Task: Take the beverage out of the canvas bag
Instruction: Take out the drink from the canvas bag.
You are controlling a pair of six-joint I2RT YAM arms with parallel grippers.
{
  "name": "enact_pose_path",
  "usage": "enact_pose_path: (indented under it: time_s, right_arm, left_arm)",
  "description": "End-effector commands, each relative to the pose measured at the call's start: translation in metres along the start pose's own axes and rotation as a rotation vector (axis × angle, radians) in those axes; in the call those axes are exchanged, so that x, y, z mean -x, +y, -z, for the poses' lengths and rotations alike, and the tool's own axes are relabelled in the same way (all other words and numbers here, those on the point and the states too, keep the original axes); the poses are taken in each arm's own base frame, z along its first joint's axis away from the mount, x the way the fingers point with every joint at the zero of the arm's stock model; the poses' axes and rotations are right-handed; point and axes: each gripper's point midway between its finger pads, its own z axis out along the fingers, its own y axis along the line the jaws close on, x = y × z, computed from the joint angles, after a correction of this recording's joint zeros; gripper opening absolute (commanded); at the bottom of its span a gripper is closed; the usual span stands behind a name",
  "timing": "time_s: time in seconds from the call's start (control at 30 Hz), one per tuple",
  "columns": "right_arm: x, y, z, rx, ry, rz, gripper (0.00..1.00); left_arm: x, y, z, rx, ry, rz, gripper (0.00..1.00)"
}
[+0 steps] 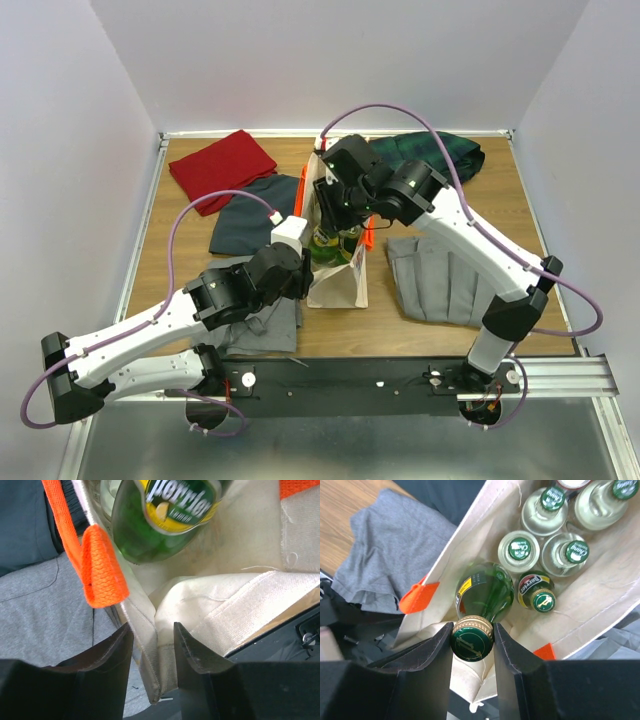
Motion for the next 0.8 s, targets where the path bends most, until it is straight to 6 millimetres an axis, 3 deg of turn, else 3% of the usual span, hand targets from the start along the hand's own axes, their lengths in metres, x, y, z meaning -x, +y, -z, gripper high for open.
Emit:
enact_pose_path:
  time_s: [0.0,0.27,0.77]
  right_arm:
    - [0.051,0.011,0.052,0.070,-0.219,-0.018,0.01]
    - [0.065,0.006,0.065,0.046,-0.257,-0.008,0.01]
    - [0.084,-0.005,0.089,-0.003,-0.343,-0.012,0.01]
  left_arm:
    - [-0.012,0.015,0.004,0.065,0.044,-0.032,0.52]
    - [-0.007,0.015,0.003,0.073,0.034,-0.031,0.71]
    - [0.002,0.009,0.004,0.052,0.011,-0.029,0.72]
